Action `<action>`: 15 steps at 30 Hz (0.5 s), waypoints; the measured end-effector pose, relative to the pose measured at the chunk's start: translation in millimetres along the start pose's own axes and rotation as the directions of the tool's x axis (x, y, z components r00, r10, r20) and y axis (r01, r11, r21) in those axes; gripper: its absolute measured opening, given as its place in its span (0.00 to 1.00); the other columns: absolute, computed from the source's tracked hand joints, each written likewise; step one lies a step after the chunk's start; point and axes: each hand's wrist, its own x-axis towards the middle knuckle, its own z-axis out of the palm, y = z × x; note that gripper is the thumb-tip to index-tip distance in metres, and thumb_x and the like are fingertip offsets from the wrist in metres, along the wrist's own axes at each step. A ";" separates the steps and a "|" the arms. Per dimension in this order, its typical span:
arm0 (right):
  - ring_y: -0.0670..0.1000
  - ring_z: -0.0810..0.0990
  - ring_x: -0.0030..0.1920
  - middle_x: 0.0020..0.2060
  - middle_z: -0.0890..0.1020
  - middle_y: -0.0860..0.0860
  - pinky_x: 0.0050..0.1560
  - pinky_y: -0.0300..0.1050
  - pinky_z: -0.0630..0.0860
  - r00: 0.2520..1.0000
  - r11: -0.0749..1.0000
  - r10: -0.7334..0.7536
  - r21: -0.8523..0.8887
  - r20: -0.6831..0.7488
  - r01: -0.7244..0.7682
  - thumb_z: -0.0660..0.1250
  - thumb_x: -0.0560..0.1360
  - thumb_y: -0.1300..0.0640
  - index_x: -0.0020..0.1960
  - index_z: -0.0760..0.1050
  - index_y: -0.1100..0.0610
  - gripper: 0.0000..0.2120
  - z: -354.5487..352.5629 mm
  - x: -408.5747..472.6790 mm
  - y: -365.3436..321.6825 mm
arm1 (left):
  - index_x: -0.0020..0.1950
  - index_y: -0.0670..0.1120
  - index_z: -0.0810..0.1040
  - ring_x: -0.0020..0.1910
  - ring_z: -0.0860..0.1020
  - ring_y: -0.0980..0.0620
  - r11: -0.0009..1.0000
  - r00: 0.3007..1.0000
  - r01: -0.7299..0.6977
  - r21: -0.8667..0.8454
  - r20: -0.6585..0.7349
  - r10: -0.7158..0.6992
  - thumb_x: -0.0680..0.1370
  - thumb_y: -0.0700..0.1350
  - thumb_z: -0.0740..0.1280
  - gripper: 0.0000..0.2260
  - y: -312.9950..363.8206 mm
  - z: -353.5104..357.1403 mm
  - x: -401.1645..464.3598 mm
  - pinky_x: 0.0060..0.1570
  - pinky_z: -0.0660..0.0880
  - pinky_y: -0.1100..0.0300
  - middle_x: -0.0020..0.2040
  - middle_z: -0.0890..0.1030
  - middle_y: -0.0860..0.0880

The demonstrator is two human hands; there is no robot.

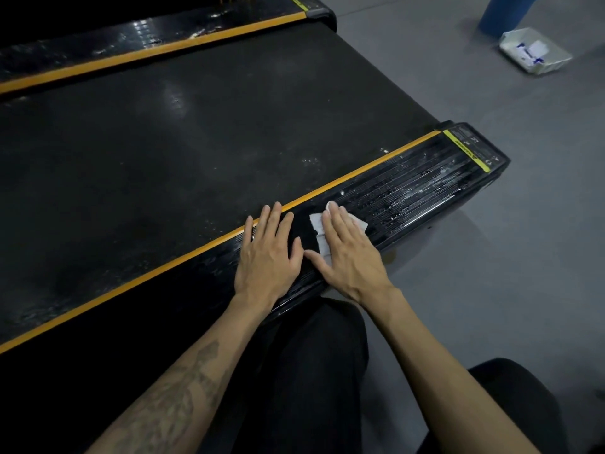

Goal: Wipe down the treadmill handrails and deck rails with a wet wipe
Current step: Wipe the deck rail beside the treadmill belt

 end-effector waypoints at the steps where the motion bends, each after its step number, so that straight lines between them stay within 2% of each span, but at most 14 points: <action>1: 0.51 0.36 0.82 0.82 0.38 0.55 0.82 0.48 0.40 0.999 0.999 0.037 0.002 -0.007 -0.037 0.45 0.83 0.33 0.83 0.38 0.60 0.41 -0.2 0.1 -0.9 | 0.80 0.47 0.64 0.83 0.56 0.47 1.000 1.000 0.001 0.001 0.002 -0.001 0.85 0.55 0.55 0.25 0.2 -0.6 0.0 0.81 0.55 0.43 0.83 0.60 0.45; 4: 0.51 0.36 0.82 0.82 0.38 0.55 0.82 0.48 0.40 0.994 0.994 0.103 0.043 -0.023 -0.102 0.40 0.82 0.35 0.83 0.38 0.60 0.39 4.1 -10.8 -14.4 | 0.80 0.47 0.64 0.83 0.55 0.47 1.000 1.000 0.003 -0.008 0.011 -0.003 0.85 0.54 0.55 0.25 1.4 -2.7 0.1 0.81 0.54 0.43 0.83 0.60 0.45; 7: 0.49 0.36 0.82 0.83 0.39 0.53 0.82 0.48 0.40 1.000 0.997 0.026 0.068 -0.003 -0.025 0.36 0.82 0.36 0.83 0.40 0.59 0.38 3.7 -12.2 -18.1 | 0.80 0.46 0.65 0.83 0.56 0.47 1.000 1.000 0.005 -0.010 0.009 -0.005 0.85 0.53 0.54 0.24 1.7 -2.2 -0.1 0.80 0.55 0.42 0.83 0.60 0.45; 10: 0.49 0.38 0.82 0.83 0.40 0.52 0.82 0.48 0.41 1.000 0.996 -0.028 0.081 0.001 0.028 0.42 0.85 0.41 0.84 0.42 0.58 0.33 -6.1 0.9 -0.8 | 0.80 0.47 0.64 0.83 0.56 0.48 1.000 1.000 0.006 -0.013 0.009 -0.006 0.86 0.53 0.53 0.24 0.9 -2.0 -0.3 0.80 0.55 0.43 0.83 0.60 0.45; 13: 0.49 0.39 0.82 0.83 0.42 0.54 0.81 0.45 0.37 0.995 0.992 0.090 0.096 -0.049 -0.085 0.45 0.86 0.42 0.83 0.43 0.60 0.33 -4.4 -3.0 1.0 | 0.80 0.46 0.65 0.82 0.56 0.48 1.000 1.000 0.003 -0.021 0.005 -0.003 0.86 0.53 0.54 0.23 1.1 -2.4 0.6 0.80 0.55 0.43 0.82 0.61 0.45; 15: 0.49 0.38 0.82 0.83 0.42 0.53 0.82 0.45 0.37 0.992 0.985 0.111 0.141 -0.057 -0.102 0.45 0.86 0.42 0.83 0.42 0.60 0.33 3.4 -10.4 -8.9 | 0.80 0.46 0.65 0.82 0.56 0.48 1.000 1.000 0.004 -0.019 0.008 -0.004 0.86 0.53 0.54 0.24 1.7 -2.3 -0.1 0.80 0.55 0.43 0.82 0.61 0.45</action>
